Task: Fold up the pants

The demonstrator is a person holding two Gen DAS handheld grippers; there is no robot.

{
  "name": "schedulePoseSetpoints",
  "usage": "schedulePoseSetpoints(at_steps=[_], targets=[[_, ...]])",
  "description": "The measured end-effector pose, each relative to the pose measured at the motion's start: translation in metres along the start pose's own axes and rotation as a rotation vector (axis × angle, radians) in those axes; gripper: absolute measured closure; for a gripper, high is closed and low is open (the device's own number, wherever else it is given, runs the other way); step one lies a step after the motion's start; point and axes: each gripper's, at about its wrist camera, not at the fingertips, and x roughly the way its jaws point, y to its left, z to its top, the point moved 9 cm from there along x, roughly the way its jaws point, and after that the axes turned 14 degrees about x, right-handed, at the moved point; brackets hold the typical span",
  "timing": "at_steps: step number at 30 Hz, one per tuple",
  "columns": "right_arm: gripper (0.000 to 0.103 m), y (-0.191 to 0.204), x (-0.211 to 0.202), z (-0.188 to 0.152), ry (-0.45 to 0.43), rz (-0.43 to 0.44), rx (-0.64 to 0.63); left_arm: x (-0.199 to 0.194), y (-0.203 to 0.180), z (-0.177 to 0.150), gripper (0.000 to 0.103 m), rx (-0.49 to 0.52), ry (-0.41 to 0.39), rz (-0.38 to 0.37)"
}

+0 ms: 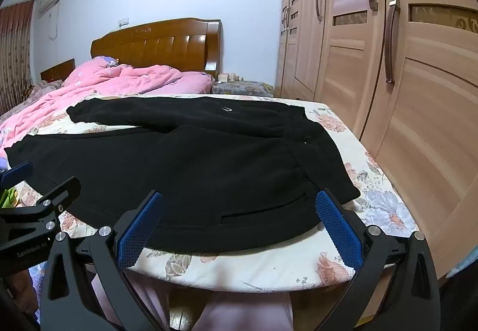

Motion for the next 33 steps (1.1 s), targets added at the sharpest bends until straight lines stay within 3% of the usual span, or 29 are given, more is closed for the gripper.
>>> schedulePoseSetpoints(at_steps=[33], targets=[[0.004, -0.0043, 0.0018, -0.0067, 0.023, 0.012, 0.025, -0.0023, -0.0007, -0.0076, 0.001, 0.002, 0.010, 0.004]])
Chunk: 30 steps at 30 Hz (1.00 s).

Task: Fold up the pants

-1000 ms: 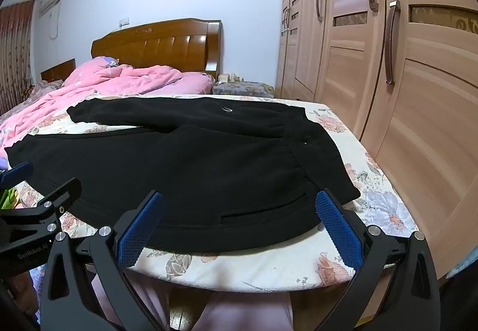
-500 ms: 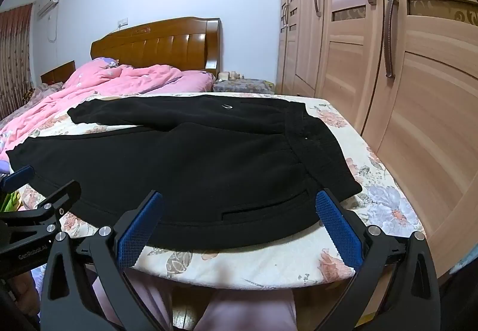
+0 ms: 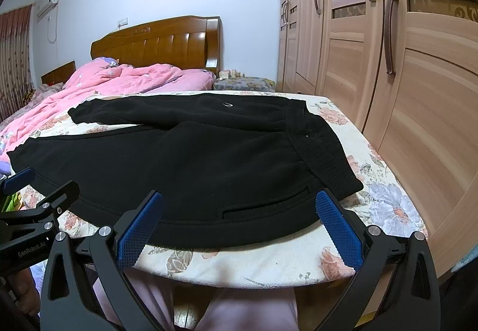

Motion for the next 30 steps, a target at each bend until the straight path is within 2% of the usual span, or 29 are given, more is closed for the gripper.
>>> schedulePoseSetpoints(at_steps=[30], targets=[[0.004, 0.0002, 0.0016, -0.0021, 0.011, 0.006, 0.007, 0.0004, 0.0012, -0.0007, 0.001, 0.001, 0.003, -0.001]])
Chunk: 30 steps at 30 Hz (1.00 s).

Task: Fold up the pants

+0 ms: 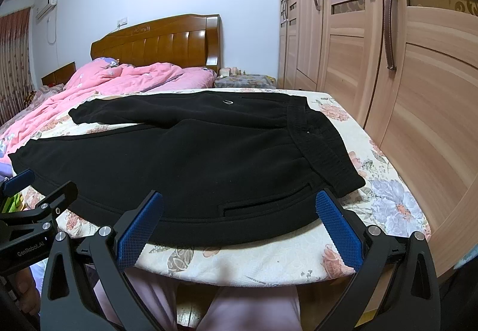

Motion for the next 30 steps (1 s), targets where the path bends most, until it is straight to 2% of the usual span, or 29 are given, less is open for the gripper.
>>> schedulePoseSetpoints(at_steps=[30], targets=[[0.004, -0.0009, 0.0000, -0.0047, 0.017, 0.004, 0.012, 0.0010, 0.0018, -0.0064, 0.001, -0.013, 0.015, 0.004]])
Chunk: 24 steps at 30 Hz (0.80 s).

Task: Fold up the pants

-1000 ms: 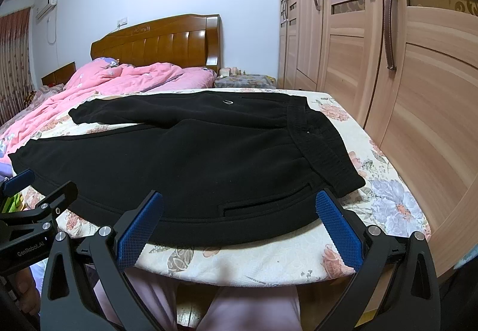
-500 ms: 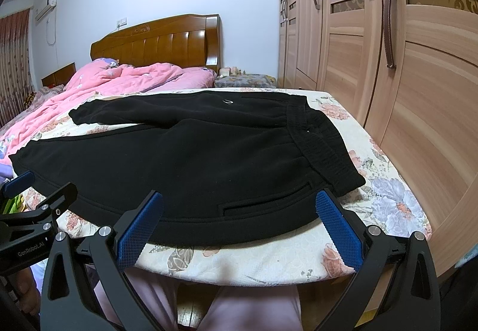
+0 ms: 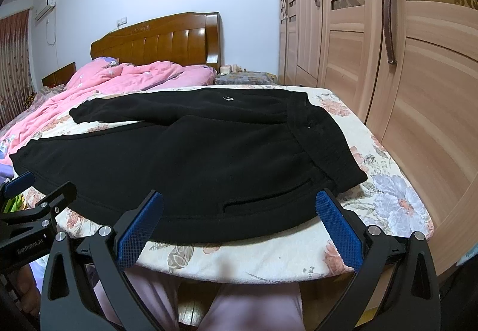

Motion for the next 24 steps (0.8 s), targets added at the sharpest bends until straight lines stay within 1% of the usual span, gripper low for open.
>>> schedulePoseSetpoints(at_steps=[8, 10, 12, 14, 15, 16, 17, 18, 19, 21, 22, 23, 24], targets=[[0.004, -0.002, 0.007, 0.003, 0.013, -0.003, -0.004, 0.006, 0.002, 0.004, 0.001, 0.008, 0.005, 0.008], [0.004, -0.003, 0.013, 0.007, 0.021, 0.009, -0.008, 0.010, 0.004, 0.007, 0.001, 0.012, 0.001, -0.004], [0.004, -0.004, 0.022, 0.015, 0.032, 0.014, -0.017, 0.016, 0.004, 0.013, 0.001, 0.033, -0.003, -0.011], [0.004, -0.005, 0.037, 0.027, 0.064, 0.038, -0.026, 0.028, 0.001, 0.023, 0.001, 0.091, 0.008, -0.035], [0.004, -0.006, 0.050, 0.038, 0.091, 0.057, -0.037, 0.037, -0.001, 0.030, 0.001, 0.137, 0.022, -0.058], [0.004, -0.008, 0.062, 0.048, 0.113, 0.068, -0.039, 0.049, -0.003, 0.042, 0.001, 0.217, 0.044, -0.077], [0.004, -0.013, 0.074, 0.058, 0.136, 0.071, -0.039, 0.057, -0.003, 0.049, 0.001, 0.272, 0.058, -0.073], [0.004, -0.023, 0.098, 0.078, 0.166, 0.064, -0.031, 0.067, -0.001, 0.059, 0.001, 0.341, 0.075, -0.049], [0.004, -0.029, 0.111, 0.088, 0.178, 0.054, -0.028, 0.079, 0.005, 0.075, 0.001, 0.410, 0.072, 0.003], [0.004, -0.049, 0.155, 0.119, 0.206, -0.010, -0.036, 0.102, 0.018, 0.111, 0.001, 0.489, 0.035, 0.073], [0.004, -0.058, 0.177, 0.133, 0.228, -0.026, -0.031, 0.113, 0.023, 0.124, 0.001, 0.502, 0.038, 0.085], [0.004, -0.069, 0.207, 0.149, 0.264, -0.028, -0.003, 0.127, 0.029, 0.136, 0.001, 0.508, 0.051, 0.083], [0.004, -0.076, 0.225, 0.158, 0.288, -0.021, 0.028, 0.150, 0.032, 0.150, 0.001, 0.511, 0.081, 0.029]])
